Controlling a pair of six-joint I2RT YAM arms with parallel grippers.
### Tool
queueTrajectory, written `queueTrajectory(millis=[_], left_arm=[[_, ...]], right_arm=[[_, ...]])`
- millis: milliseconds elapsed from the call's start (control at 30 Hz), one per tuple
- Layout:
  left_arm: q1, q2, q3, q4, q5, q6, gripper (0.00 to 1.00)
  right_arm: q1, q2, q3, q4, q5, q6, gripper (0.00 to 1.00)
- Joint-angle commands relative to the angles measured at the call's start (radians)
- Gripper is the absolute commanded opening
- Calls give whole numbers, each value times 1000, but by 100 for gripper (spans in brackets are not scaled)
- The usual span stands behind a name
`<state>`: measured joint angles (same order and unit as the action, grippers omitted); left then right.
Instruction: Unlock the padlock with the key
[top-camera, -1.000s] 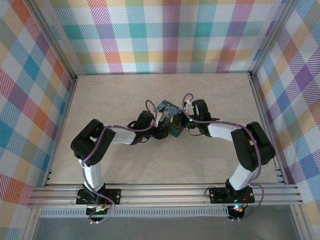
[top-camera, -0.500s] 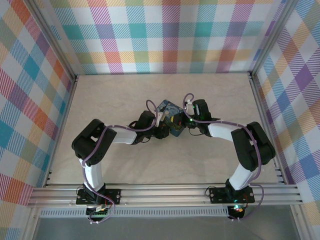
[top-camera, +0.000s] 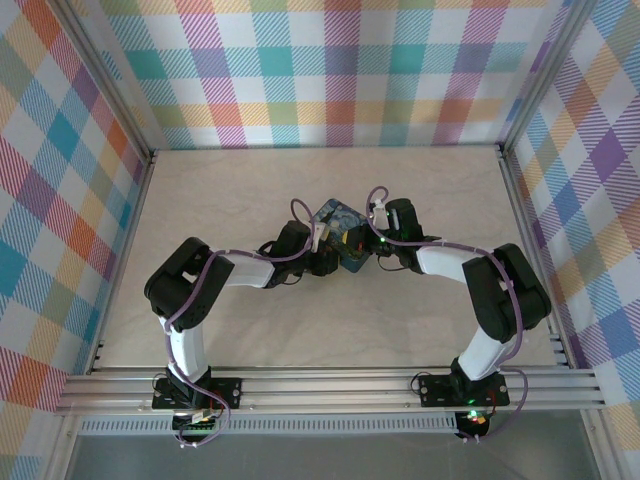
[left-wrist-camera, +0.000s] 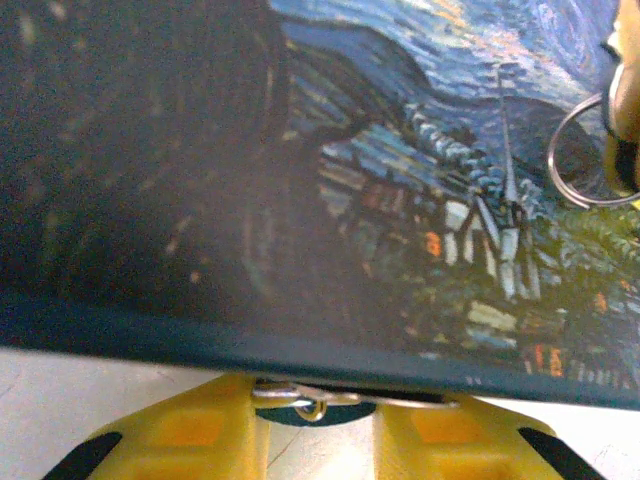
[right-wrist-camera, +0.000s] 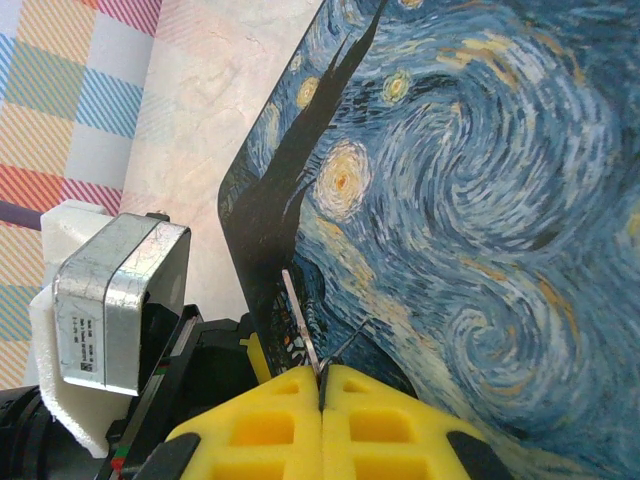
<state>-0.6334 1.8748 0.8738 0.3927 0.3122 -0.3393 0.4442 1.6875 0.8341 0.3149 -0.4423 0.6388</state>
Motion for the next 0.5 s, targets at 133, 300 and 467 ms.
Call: queueTrajectory(millis=[133,300,467], left_arm=[[-12,-43,17,8,41,-103,24],[-12,-82,17,-11,72,-181,24],[-12,-113,39,-55,109,-253,22]], right_arm=[[2,-91,13,-77,43,-78,0],[3,-198,-8,-108,85,-146,0],[3,-335,-89,-129,131,-217,0]])
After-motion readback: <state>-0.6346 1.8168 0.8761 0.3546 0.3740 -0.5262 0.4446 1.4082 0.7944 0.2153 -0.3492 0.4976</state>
